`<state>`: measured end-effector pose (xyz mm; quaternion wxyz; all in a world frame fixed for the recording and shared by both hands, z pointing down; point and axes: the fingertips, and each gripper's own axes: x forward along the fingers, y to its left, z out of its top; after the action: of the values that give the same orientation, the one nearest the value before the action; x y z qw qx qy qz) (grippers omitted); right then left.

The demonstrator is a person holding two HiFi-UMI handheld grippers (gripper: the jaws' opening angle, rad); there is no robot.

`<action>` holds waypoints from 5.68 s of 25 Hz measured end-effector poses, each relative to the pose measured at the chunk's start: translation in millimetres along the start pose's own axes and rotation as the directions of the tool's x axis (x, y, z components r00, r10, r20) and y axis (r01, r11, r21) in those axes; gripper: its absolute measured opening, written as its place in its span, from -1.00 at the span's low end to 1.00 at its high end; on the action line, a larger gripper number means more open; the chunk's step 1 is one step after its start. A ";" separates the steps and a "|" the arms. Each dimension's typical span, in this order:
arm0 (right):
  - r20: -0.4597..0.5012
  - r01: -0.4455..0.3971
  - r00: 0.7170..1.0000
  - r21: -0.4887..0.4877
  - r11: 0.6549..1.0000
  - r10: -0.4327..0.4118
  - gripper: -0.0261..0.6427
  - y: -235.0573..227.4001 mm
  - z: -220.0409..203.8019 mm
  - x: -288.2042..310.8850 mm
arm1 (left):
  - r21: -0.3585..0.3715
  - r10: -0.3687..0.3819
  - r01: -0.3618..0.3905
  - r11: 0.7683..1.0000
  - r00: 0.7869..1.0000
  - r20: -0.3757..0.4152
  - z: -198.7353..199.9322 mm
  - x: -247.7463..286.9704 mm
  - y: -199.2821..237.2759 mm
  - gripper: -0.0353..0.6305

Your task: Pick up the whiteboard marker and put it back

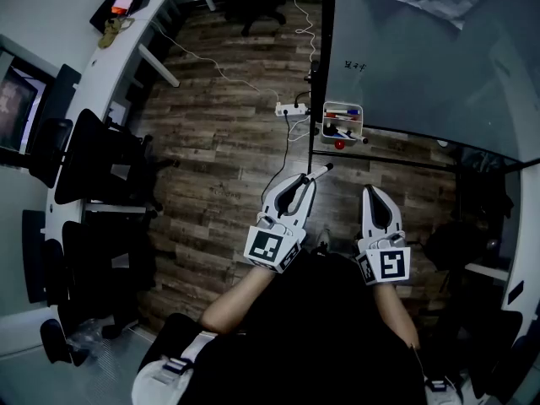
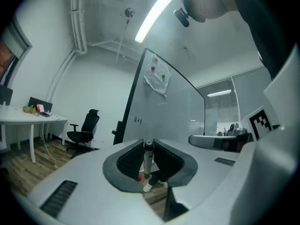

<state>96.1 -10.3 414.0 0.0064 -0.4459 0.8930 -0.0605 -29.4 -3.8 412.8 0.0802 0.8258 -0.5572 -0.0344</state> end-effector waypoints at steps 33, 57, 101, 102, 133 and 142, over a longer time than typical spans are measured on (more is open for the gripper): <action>-0.008 0.023 1.000 -0.016 1.000 -0.023 -0.88 34.3 -7.1 12.0 | -0.019 -0.016 0.017 1.000 1.000 0.007 0.4 -21.2 29.3 -0.68; 0.008 0.142 0.990 -0.017 0.990 -0.142 -0.88 13.1 -8.4 42.3 | -0.029 -0.114 0.114 0.993 0.993 0.006 -5.5 17.7 57.2 -0.68; -0.098 0.116 0.989 0.093 0.989 -0.107 -0.88 -73.7 -41.9 96.9 | -0.075 -0.088 0.075 0.994 0.977 -0.193 -85.0 126.9 70.8 -0.67; -0.102 0.112 0.989 0.089 0.990 -0.103 -0.88 -74.1 -43.4 96.7 | -0.080 -0.088 0.074 0.994 0.977 -0.195 -86.5 127.5 71.0 -0.67; -0.080 0.094 0.993 0.073 0.993 -0.088 -0.88 -77.9 -50.7 104.3 | -0.085 -0.083 0.066 0.994 0.973 -0.217 -99.0 132.4 77.9 -0.67; -0.089 0.099 0.992 0.082 0.992 -0.091 -0.88 -74.8 -51.2 102.1 | -0.068 -0.064 0.051 0.996 0.975 -0.213 -95.8 130.2 82.7 -0.56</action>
<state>90.8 -130.9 477.6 -0.0153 -0.4843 0.8668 -0.1183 -41.9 -145.5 525.5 0.1647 0.8375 -0.5199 0.0351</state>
